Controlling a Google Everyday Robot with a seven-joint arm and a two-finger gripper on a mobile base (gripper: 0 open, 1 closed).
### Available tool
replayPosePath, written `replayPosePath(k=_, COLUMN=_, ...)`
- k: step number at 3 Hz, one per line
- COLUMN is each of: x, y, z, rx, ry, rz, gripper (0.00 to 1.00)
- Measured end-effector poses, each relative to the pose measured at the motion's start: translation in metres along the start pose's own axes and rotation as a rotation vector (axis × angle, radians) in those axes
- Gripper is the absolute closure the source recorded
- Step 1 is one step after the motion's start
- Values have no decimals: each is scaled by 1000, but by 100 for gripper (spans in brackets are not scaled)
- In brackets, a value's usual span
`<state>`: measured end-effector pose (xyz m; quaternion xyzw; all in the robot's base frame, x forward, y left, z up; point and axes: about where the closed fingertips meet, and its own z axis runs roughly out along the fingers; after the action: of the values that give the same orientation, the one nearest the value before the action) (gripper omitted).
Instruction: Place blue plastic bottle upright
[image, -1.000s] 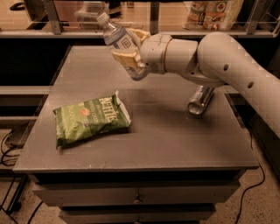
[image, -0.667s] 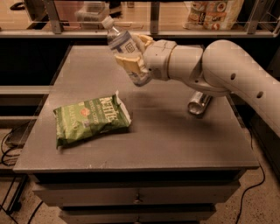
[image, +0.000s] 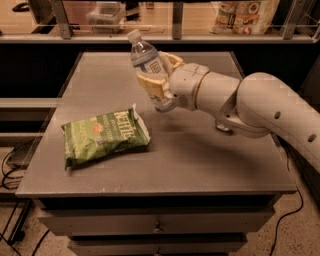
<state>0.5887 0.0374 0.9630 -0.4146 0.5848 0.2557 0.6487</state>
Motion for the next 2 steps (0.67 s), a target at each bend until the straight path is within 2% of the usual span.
replayPosePath(k=2, x=9, y=10, z=-16, rx=51, ry=2, rz=44, gripper=100)
